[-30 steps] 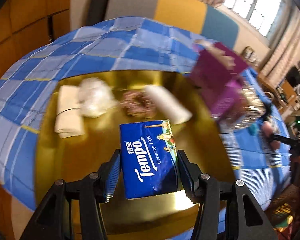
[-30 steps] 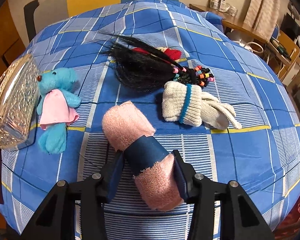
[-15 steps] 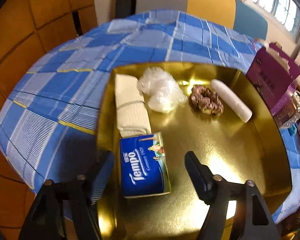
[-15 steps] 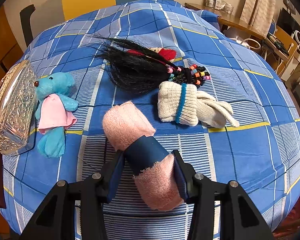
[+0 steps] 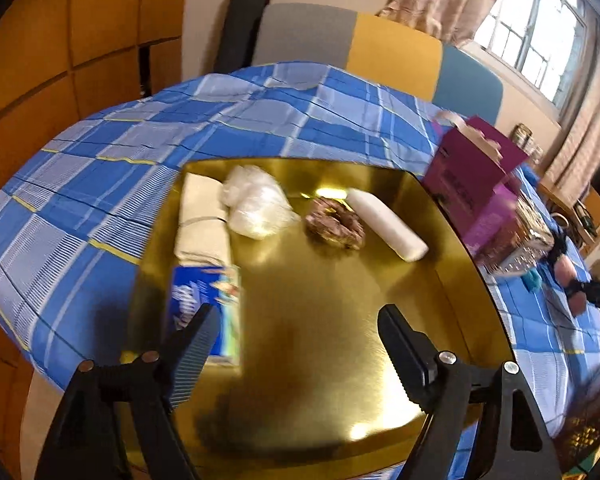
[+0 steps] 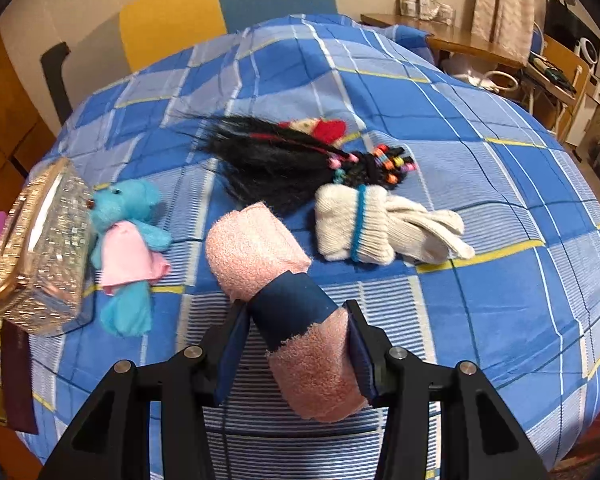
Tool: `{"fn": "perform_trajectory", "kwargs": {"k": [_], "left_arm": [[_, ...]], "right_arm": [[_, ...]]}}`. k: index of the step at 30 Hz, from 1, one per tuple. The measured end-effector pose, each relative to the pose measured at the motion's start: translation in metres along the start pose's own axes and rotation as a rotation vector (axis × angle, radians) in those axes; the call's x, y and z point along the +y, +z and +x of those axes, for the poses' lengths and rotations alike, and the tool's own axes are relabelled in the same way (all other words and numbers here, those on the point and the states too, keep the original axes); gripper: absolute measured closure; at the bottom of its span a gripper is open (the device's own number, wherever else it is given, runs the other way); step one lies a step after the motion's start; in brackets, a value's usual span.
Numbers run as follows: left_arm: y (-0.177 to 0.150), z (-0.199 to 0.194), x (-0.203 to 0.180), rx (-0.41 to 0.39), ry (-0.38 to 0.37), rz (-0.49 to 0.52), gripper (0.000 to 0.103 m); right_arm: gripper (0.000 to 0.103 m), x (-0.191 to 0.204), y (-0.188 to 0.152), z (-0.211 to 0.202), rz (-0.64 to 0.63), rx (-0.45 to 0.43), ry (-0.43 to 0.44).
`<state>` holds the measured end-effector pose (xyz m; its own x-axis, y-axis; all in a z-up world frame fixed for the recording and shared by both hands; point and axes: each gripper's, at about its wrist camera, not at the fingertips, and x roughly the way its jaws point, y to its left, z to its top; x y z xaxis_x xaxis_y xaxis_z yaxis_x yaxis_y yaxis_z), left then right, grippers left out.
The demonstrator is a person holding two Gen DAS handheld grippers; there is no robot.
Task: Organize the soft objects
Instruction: 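Carry the pink towel roll into the gold tray and open the right gripper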
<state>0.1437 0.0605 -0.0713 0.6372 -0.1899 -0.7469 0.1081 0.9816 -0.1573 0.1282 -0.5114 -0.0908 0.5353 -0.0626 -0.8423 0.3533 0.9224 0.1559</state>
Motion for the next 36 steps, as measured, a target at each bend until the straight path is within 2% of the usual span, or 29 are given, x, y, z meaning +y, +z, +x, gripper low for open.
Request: {"fn": "perform_trajectory", "kwargs": {"k": [6, 12, 16, 21, 25, 29, 32, 34, 36], "left_arm": [[-0.008, 0.006, -0.017, 0.013, -0.042, 0.016, 0.019], [-0.013, -0.005, -0.023, -0.041, -0.011, 0.091, 0.017], [-0.016, -0.015, -0.021, -0.082, -0.006, 0.111, 0.015], [-0.020, -0.021, -0.018, -0.108, 0.011, 0.143, 0.015], [-0.022, -0.029, -0.006, -0.135, 0.018, 0.117, 0.015], [-0.022, -0.037, 0.011, -0.146, 0.027, 0.064, 0.014], [-0.018, -0.042, 0.024, -0.159, 0.064, 0.023, 0.014], [-0.013, -0.047, 0.036, -0.176, 0.092, -0.023, 0.014], [-0.010, -0.052, 0.049, -0.195, 0.116, -0.061, 0.013]], "right_arm": [[0.055, 0.020, -0.010, -0.015, 0.017, 0.003, 0.106], [0.055, 0.061, -0.031, -0.043, -0.038, 0.016, 0.175], [0.055, 0.101, -0.046, -0.066, -0.112, 0.022, 0.226], [0.055, 0.164, -0.063, -0.086, -0.206, 0.056, 0.334], [0.055, 0.223, -0.076, -0.094, -0.301, 0.098, 0.428], [0.055, 0.287, -0.083, -0.087, -0.352, 0.140, 0.492], [0.055, 0.334, -0.088, -0.067, -0.366, 0.177, 0.497], [0.055, 0.366, -0.092, -0.047, -0.377, 0.204, 0.470], [0.055, 0.386, -0.094, -0.029, -0.355, 0.239, 0.465]]}}
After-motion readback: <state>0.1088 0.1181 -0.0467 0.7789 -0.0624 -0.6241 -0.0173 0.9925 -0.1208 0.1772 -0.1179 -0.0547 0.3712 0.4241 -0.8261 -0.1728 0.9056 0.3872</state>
